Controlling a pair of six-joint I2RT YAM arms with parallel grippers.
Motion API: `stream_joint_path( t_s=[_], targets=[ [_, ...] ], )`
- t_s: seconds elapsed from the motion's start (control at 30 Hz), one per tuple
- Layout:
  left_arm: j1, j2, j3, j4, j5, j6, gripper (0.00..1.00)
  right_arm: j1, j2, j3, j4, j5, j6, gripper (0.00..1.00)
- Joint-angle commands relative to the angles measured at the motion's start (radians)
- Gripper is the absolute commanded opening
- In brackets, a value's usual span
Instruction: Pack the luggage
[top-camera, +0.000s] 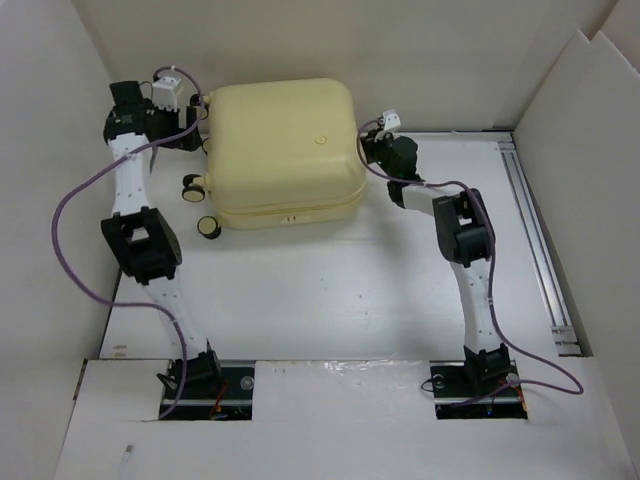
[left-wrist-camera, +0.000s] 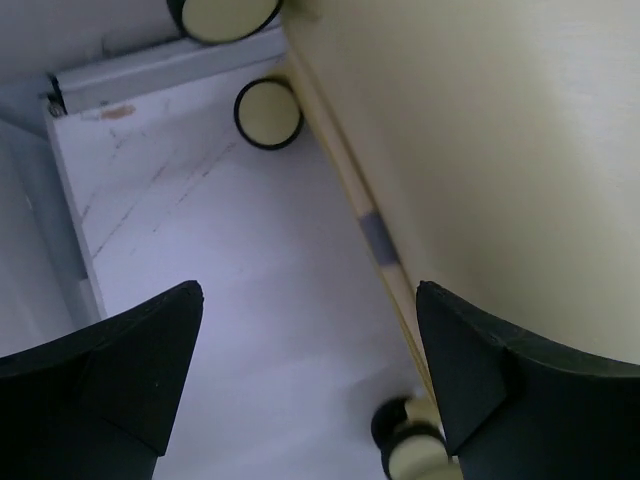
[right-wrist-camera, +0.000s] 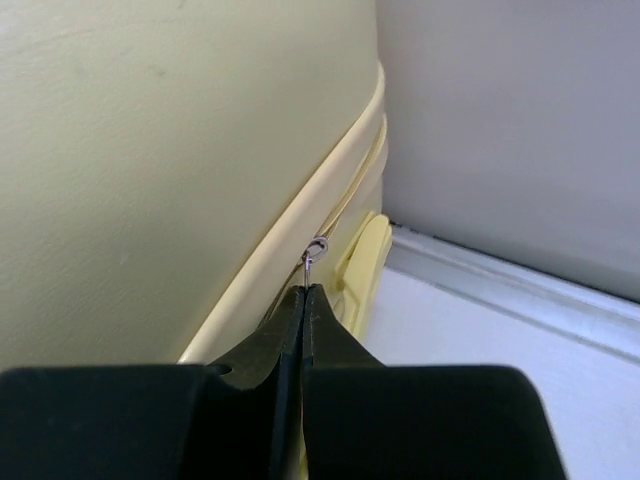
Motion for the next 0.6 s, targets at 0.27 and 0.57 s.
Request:
stream_joint_path(
  t_s=[0.27, 0.57],
  targets=[
    [-0.168, 0.272, 0.075, 0.01, -0.122, 0.125, 0.83, 0.301, -0.37, -0.507, 0.202, -0.194, 0.034, 0.0],
    [-0.282, 0.206, 0.009, -0.015, 0.075, 0.301, 0.82, 0.582, -0.603, -0.81, 0.098, -0.195, 0.043, 0.0]
  ],
)
